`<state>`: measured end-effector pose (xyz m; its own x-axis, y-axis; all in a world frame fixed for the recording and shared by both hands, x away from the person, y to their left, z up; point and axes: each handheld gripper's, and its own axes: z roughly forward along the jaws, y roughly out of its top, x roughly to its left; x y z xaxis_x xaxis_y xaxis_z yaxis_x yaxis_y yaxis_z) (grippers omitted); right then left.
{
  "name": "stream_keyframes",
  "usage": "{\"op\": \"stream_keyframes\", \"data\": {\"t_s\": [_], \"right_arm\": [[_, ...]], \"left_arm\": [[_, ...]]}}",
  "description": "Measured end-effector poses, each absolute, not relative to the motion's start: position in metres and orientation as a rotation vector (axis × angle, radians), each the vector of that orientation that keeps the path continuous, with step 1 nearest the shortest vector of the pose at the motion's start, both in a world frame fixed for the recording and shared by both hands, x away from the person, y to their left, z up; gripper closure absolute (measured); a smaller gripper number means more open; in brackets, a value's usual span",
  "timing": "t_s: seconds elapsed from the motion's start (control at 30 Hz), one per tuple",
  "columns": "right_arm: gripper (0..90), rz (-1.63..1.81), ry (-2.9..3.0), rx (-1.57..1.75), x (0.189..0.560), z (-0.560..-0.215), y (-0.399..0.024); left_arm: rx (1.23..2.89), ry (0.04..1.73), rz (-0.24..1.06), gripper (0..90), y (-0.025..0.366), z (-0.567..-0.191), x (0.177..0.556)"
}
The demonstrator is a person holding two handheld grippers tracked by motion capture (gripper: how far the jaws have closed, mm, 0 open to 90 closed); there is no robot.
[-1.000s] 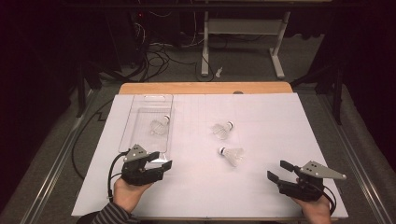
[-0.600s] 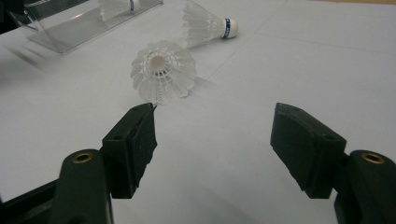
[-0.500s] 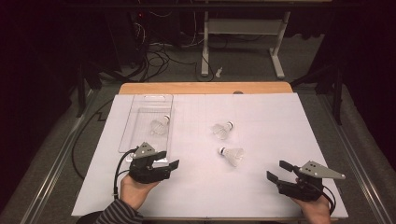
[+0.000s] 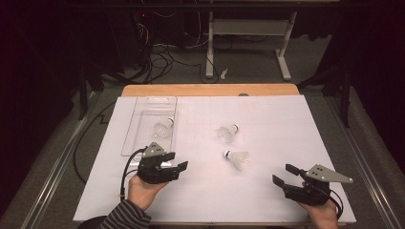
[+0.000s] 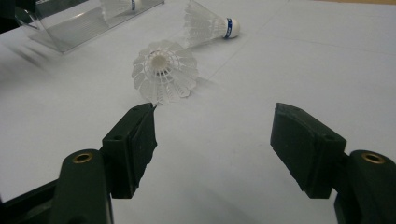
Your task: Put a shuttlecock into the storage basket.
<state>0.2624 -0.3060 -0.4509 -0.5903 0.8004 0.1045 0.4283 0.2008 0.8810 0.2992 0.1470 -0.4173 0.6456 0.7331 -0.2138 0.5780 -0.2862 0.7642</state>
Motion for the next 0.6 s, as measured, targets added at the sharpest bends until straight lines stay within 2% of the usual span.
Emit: {"op": "stream_keyframes", "data": {"t_s": [0.6], "right_arm": [[31.6,1.352,2.107,1.151,0.2629,-0.451,-0.3062]], "left_arm": [[1.99,1.042,0.201,39.5,0.1365,-0.4139,0.3093]]}}
